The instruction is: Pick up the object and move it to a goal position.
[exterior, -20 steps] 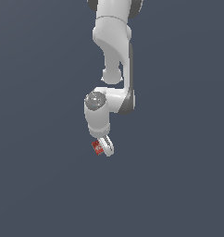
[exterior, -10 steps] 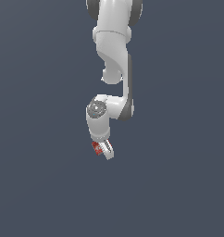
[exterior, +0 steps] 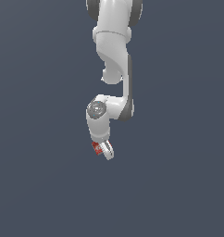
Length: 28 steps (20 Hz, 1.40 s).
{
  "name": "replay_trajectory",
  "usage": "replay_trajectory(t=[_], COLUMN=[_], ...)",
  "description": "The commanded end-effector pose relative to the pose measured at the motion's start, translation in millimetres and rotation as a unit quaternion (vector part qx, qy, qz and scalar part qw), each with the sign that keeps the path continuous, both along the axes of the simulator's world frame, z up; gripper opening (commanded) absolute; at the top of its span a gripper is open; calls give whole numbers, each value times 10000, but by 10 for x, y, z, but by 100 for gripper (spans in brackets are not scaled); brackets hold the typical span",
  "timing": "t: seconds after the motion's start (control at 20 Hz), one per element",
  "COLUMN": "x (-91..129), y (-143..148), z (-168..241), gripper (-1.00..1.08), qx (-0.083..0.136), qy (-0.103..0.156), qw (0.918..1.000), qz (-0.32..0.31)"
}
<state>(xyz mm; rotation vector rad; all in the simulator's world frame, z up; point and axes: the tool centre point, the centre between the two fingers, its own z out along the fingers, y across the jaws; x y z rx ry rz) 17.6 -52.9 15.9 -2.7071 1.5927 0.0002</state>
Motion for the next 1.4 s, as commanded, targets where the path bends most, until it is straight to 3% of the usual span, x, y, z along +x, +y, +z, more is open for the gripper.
replay_trajectory(t=[0.0, 0.6, 1.35], x=[-2, 90, 415], y=[-5, -158, -735], z=[-7, 398, 1820], gripper=[-100, -100, -100], qx=[-2, -2, -12], qy=[2, -6, 0], qw=[10000, 10000, 10000], qz=[-4, -2, -11])
